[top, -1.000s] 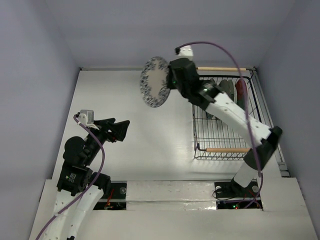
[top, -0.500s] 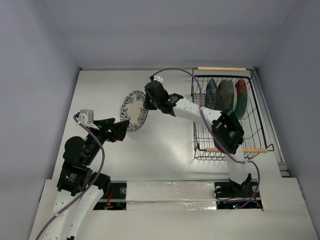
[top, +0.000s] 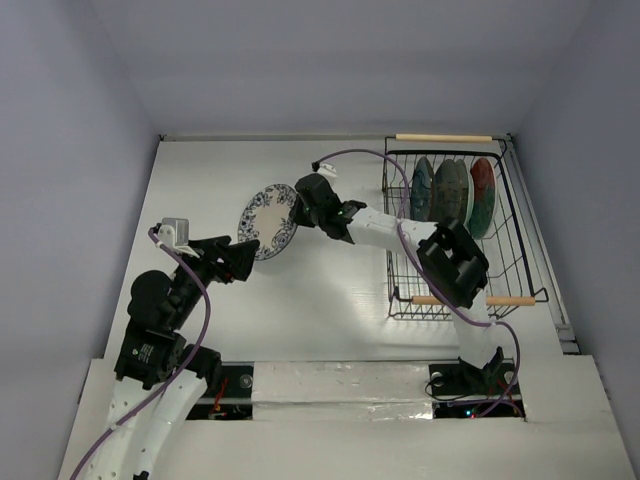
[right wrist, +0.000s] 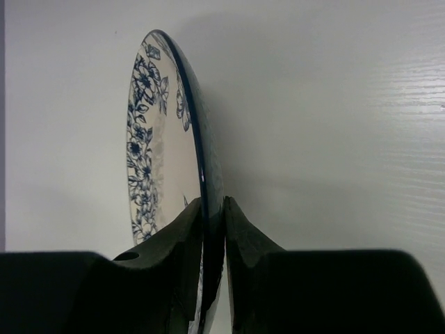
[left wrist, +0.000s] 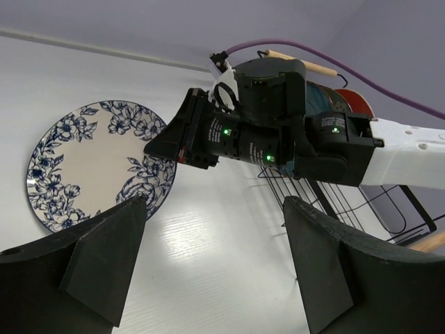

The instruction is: Unload the plates from the dish rack

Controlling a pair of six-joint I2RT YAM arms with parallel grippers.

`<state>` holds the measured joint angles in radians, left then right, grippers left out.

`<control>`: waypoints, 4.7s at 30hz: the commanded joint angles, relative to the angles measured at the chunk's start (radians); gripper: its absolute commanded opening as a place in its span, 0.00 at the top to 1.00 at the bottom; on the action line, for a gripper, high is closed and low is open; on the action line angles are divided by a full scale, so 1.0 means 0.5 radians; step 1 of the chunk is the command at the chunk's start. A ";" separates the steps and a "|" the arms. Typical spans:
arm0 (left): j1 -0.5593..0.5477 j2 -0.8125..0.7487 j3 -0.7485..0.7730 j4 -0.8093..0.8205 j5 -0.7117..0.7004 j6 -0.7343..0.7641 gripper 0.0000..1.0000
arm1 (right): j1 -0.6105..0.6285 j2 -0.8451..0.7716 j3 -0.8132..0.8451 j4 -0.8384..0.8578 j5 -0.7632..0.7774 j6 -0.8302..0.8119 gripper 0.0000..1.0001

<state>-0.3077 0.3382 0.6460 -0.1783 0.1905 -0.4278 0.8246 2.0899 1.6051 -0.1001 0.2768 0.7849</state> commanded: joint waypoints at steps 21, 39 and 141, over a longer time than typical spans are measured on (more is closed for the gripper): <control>-0.011 0.008 0.030 0.059 -0.001 -0.003 0.23 | -0.017 -0.271 -0.345 0.044 0.106 -0.109 0.22; 0.008 0.014 0.027 0.071 0.027 0.003 0.73 | -0.575 -1.603 -0.648 -0.717 0.754 -0.784 0.79; 0.045 0.048 0.046 0.099 0.036 -0.013 0.37 | -0.127 -0.268 -0.409 0.268 -0.462 0.029 0.05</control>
<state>-0.2924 0.3489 0.6460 -0.1768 0.2016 -0.4290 0.7460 2.0323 1.3460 0.1070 -0.0242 0.9047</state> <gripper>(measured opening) 0.608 0.931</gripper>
